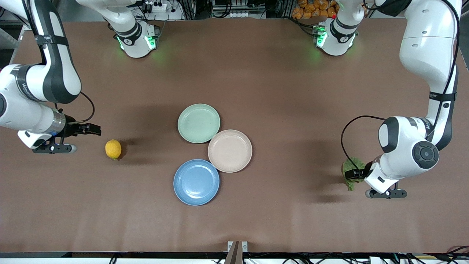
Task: Place lemon and lettuce in plates
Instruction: 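Close the left gripper on the lettuce while the right gripper grasps the lemon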
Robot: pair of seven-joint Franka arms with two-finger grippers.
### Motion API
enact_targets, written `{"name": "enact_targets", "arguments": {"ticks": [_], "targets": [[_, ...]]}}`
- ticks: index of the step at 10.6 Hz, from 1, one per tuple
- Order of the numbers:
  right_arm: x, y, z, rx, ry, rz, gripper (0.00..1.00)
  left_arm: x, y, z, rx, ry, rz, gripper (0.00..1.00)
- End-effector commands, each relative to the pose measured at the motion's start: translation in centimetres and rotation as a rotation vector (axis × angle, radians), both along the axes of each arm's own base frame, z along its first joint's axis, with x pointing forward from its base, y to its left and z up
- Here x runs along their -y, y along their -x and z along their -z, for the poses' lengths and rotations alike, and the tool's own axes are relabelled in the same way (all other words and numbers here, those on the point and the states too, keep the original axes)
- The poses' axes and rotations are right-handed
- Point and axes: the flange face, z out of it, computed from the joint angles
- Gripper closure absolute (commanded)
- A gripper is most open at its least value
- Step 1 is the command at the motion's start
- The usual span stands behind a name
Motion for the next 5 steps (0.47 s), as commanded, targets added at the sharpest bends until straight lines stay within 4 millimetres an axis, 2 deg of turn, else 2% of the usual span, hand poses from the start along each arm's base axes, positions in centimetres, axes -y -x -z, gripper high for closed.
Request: {"name": "enact_targets", "arguments": {"ticks": [1,5], "targets": [[0.3,-0.1,1.0,0.011,-0.017,-0.012,0.00,0.0,-0.5,0.5,0.012,-0.015,-0.009,0.00],[0.3,0.0,3.4,0.044,-0.011,-0.013,0.00,0.0,-0.5,2.5,0.009,-0.013,-0.009,0.00]]}}
